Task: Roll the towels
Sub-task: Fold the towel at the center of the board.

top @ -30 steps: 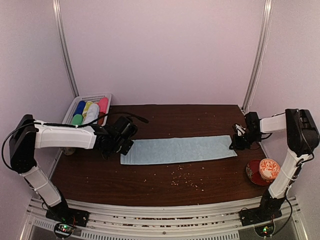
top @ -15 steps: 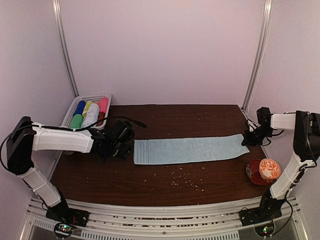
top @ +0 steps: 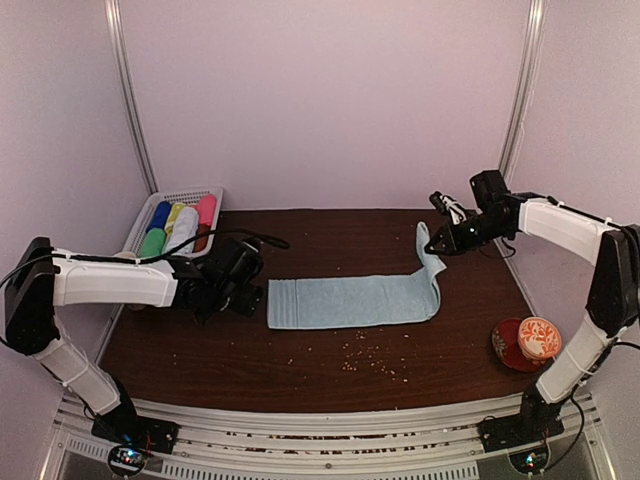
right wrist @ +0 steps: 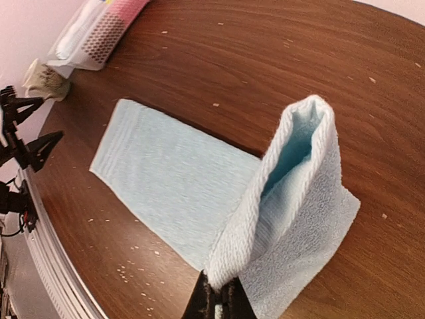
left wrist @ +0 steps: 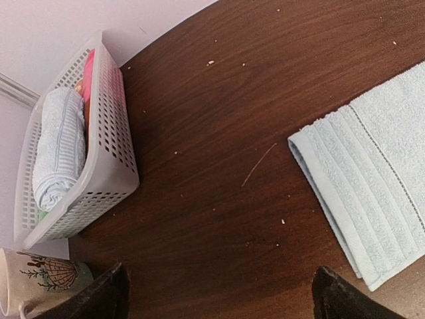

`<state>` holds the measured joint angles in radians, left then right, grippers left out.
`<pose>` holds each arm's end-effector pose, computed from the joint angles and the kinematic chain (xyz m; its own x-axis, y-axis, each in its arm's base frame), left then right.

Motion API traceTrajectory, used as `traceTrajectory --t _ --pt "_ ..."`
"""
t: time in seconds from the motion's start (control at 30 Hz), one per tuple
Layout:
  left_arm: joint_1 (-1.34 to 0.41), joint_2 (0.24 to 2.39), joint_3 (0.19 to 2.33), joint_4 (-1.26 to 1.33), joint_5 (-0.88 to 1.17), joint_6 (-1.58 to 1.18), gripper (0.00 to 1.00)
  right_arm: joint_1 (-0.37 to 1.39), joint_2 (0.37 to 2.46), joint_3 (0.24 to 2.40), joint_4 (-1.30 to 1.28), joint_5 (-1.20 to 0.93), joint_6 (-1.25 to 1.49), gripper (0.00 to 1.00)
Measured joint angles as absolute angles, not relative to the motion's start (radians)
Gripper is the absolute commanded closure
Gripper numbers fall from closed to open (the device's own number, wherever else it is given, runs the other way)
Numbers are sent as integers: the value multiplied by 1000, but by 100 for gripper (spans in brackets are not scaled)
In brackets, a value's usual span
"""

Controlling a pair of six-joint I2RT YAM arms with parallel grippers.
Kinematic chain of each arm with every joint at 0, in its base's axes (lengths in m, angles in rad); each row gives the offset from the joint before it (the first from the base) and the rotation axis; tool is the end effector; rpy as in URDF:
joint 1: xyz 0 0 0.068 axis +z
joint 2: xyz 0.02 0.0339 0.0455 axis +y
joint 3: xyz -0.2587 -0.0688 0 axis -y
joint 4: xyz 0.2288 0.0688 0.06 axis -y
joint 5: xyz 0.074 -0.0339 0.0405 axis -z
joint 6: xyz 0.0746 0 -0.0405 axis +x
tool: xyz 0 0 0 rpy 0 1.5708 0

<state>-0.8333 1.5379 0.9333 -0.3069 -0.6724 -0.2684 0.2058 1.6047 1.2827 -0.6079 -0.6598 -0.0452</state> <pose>0.2462 -0.2018 0.1867 -0.5980 0.3497 -0.7212 0.1700 0.9347 0.3123 0.3277 0.1151 0.2500 -0.7603 -0.1952 -0.6195 -0.5551 0.6904 0.4638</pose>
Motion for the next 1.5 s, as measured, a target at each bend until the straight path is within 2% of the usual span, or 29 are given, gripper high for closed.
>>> traceTrajectory --t 0.27,0.63,1.13,1.5 --pt "-833 1538 946 -318 -673 -298 2 423 1686 1401 -545 -701 32 100" --pt "-833 1538 954 -357 -690 -323 2 603 1895 1583 -469 -690 146 100" --pt "-832 1537 954 -369 -705 -324 2 695 2092 1666 -411 -650 191 100" --pt "-832 1537 954 -369 -718 -323 2 730 2153 1719 -410 -632 191 100"
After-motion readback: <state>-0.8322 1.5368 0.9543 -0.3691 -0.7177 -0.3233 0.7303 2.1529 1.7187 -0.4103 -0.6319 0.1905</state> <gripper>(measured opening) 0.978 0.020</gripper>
